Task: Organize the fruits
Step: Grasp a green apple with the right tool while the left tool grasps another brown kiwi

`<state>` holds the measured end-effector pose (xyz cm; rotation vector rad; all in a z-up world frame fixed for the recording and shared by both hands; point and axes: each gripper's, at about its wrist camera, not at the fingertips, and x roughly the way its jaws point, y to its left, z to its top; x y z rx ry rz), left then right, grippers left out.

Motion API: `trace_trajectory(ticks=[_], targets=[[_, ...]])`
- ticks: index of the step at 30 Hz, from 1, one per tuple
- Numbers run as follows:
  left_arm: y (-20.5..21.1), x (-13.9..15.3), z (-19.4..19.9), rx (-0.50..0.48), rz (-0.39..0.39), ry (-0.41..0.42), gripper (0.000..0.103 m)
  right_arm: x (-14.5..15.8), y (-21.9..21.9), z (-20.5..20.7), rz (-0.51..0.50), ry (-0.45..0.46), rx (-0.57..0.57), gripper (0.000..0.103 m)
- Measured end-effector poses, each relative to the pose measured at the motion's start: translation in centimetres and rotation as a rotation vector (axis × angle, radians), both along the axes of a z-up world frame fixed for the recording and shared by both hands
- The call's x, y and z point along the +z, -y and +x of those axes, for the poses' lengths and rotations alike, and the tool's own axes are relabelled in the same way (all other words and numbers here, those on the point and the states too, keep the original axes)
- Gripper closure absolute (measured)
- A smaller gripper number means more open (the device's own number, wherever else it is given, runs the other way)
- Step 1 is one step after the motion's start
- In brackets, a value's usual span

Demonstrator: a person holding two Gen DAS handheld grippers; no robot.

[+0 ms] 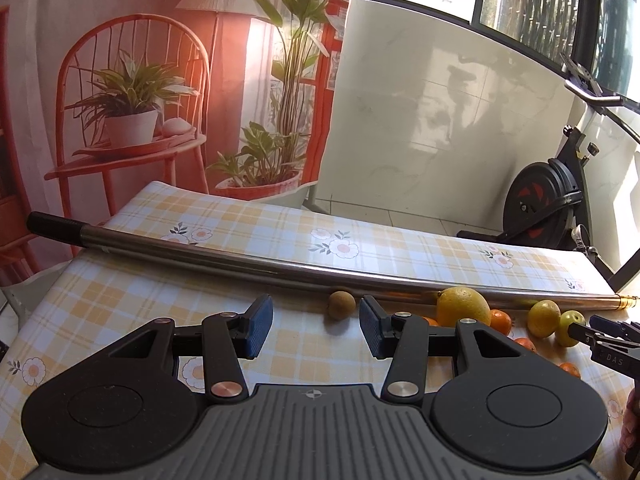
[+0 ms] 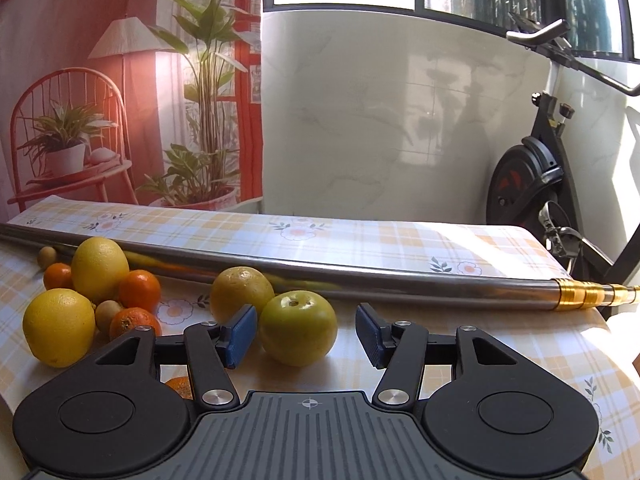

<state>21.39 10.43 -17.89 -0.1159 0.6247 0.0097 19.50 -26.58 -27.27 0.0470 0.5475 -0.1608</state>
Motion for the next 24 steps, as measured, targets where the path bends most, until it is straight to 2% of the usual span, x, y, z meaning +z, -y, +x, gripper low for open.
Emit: trace_trajectory(ticks=[11,15,21,24], targets=[[1.0,-1.2,1.9,-0.032,-0.004,-0.033,0.053,-1.0,0.1,1.4,0.008,-0.014,0.014,0.052],[1.1,-1.8,2.6,-0.047,-0.010,-0.056,0.053,-1.1,-0.1,1.1,0.017,-0.009,0.028,0.059],[1.0,-3.0,4.4,-0.042,-0.076,-0.110,0.053,-1.1,-0.5,0.5,-0.005,0.004,0.020,0.059],[0.7,-3.3,5.1,0.002,-0.119,-0.087,0.053,-1.0,0.1,0.4,0.012,0.014,0.000,0.059]])
